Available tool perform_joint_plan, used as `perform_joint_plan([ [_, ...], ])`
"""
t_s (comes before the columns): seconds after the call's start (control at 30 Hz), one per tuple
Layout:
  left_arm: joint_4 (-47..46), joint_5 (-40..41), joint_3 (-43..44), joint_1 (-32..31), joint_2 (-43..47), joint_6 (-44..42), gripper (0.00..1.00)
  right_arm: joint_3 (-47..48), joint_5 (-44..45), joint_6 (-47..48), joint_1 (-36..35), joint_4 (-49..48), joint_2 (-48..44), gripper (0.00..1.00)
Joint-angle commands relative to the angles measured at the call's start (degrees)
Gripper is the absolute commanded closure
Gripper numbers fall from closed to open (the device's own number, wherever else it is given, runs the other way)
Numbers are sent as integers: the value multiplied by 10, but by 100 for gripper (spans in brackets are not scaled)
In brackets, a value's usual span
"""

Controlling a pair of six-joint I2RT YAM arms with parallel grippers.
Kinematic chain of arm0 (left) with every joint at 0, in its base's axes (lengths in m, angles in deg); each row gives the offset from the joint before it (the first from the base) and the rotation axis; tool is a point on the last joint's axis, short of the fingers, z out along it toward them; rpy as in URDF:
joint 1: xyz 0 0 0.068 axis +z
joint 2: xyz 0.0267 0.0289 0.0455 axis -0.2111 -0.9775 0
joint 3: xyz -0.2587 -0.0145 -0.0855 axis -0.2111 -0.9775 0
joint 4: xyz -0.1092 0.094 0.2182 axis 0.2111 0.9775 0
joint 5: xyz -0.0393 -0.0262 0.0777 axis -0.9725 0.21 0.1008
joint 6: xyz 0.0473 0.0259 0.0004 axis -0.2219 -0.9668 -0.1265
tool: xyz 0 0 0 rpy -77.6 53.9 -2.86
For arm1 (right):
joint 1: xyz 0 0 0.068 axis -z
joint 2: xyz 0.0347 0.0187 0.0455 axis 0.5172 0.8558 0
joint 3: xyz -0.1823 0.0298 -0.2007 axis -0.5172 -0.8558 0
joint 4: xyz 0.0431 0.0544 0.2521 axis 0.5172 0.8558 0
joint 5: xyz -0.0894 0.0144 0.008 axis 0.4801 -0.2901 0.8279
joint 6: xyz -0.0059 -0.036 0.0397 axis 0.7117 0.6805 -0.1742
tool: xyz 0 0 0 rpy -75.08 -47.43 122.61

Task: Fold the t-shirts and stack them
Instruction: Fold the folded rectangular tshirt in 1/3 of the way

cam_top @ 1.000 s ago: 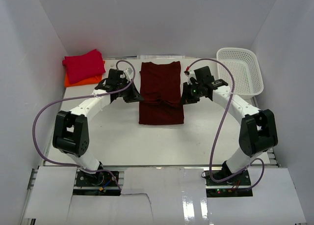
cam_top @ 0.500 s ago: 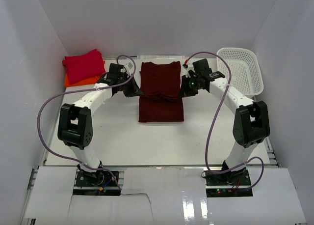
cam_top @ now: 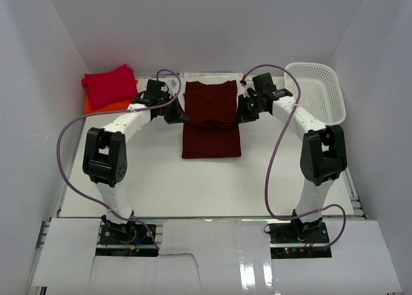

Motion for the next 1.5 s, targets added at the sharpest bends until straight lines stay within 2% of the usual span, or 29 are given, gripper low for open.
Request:
perform_joint_plan([
  [0.0,-1,-9,25,6,-2,-10,100,35,-6,10,6,3,10,92],
  [0.83,2,-2,111,22,-100,-15,100,123,-19,18,34,7,112,92],
  [1.47,-8,20,127,22,-149,-22,100,157,-26,32,40,-13,181,92],
])
